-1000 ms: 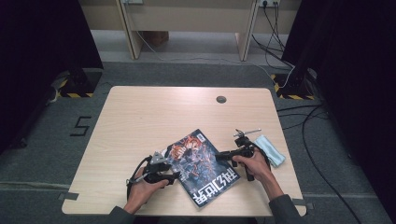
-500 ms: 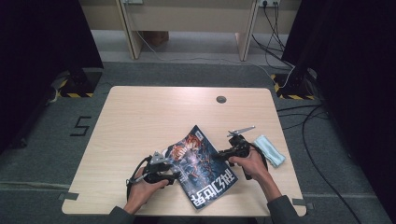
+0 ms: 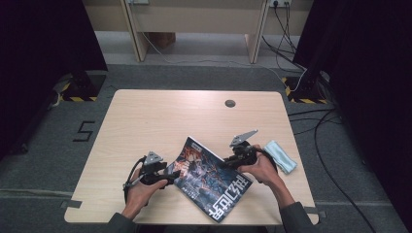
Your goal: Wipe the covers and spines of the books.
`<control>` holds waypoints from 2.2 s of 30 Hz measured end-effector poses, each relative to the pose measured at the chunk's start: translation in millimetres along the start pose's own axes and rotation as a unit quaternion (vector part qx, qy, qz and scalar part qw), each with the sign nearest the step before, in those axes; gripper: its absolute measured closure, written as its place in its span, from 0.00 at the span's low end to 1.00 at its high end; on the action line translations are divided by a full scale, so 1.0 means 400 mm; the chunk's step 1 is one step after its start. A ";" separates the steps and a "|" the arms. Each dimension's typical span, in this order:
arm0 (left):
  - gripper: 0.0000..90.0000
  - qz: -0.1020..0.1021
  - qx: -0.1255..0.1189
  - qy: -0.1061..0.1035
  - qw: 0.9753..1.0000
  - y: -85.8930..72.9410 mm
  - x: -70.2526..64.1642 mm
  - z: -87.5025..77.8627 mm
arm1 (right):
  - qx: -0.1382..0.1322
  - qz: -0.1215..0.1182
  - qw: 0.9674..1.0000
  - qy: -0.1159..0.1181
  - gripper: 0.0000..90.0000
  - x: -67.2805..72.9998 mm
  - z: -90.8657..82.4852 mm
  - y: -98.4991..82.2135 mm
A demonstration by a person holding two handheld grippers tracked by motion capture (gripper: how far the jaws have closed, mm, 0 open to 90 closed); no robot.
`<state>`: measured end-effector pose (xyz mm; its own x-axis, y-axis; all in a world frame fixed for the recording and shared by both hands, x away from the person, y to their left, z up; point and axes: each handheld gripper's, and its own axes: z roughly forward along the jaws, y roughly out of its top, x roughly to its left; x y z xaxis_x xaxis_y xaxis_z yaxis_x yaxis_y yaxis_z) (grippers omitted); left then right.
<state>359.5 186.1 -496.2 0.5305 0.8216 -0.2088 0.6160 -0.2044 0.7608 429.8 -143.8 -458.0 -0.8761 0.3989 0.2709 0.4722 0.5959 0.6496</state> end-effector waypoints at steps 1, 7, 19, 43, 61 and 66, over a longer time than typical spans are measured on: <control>0.34 -0.002 -0.002 -0.001 1.000 0.001 0.003 0.000 | 0.000 -0.006 1.000 0.002 0.91 0.003 0.001 0.002; 0.32 0.008 -0.019 -0.018 1.000 0.009 0.014 0.001 | 0.006 -0.025 0.999 0.026 0.92 0.013 0.004 0.002; 0.34 0.020 -0.018 -0.069 0.997 0.017 0.026 0.024 | 0.012 -0.064 0.996 0.061 0.92 0.035 0.010 0.006; 0.68 0.094 -0.018 -0.114 0.989 0.008 0.018 0.028 | 0.028 -0.081 0.994 0.069 0.91 0.032 0.028 0.010; 0.86 0.102 -0.037 -0.126 0.986 0.002 0.011 0.011 | 0.009 -0.029 1.000 0.006 0.75 -0.007 0.020 0.005; 0.87 0.104 -0.045 -0.122 0.986 0.004 0.007 0.002 | 0.000 -0.020 1.000 -0.013 0.70 -0.016 -0.005 0.002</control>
<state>362.4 187.5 -496.3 0.7713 0.6117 -0.1761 0.4304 -0.2974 0.8522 435.5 -147.3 -457.6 -0.8911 0.3933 0.2265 0.4374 0.6111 0.6597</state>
